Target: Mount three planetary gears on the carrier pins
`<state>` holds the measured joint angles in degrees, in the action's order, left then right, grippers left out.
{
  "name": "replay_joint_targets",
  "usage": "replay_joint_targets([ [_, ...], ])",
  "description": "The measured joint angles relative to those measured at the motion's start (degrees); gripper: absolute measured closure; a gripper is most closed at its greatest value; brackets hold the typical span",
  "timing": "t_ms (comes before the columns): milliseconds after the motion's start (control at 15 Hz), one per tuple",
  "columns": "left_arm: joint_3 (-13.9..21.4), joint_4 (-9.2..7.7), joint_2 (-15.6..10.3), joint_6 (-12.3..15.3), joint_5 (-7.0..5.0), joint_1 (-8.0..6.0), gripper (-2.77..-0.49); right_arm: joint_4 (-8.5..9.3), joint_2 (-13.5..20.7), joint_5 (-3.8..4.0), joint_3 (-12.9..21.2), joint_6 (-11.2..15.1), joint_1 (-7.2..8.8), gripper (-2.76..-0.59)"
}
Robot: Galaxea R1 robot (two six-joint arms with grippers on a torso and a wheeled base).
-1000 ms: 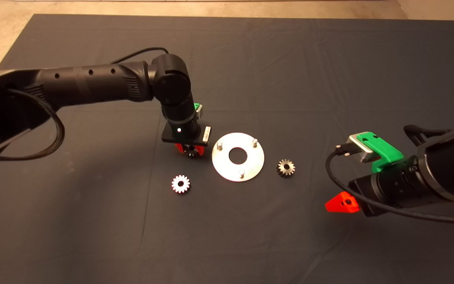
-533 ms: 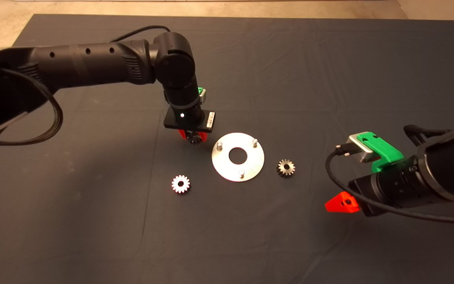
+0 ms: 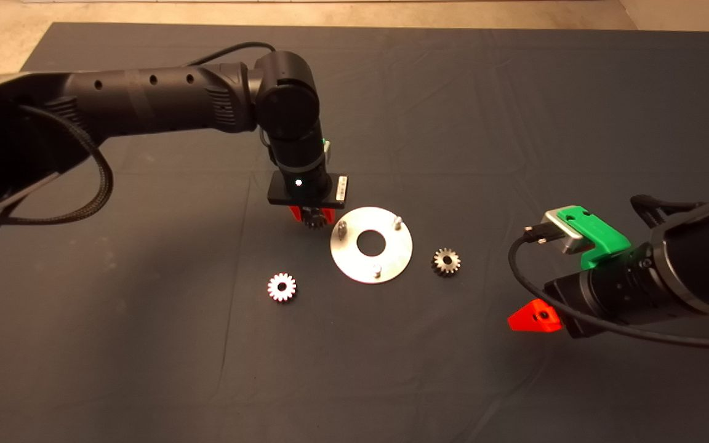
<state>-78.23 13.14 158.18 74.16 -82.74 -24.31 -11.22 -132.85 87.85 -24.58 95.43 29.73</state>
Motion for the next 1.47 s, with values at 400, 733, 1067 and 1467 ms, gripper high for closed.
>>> replay_joint_targets([
  [400,0.0,-0.28,0.71,-0.02,-0.09,-2.17,-0.94,0.09,0.0,0.02,0.0,0.02,-0.02,-2.75],
  [733,0.0,-1.32,2.34,-0.33,0.24,-2.56,-0.94,0.11,0.0,0.0,0.0,0.04,-0.02,-2.75],
  [1067,-0.57,-1.98,3.12,-1.24,0.27,-2.58,-0.94,0.13,0.0,0.02,0.0,0.05,-0.02,-2.75],
  [1467,-4.68,-4.85,3.28,-5.92,0.24,-2.56,-0.93,0.13,0.0,0.02,0.0,0.05,-0.03,-2.75],
])
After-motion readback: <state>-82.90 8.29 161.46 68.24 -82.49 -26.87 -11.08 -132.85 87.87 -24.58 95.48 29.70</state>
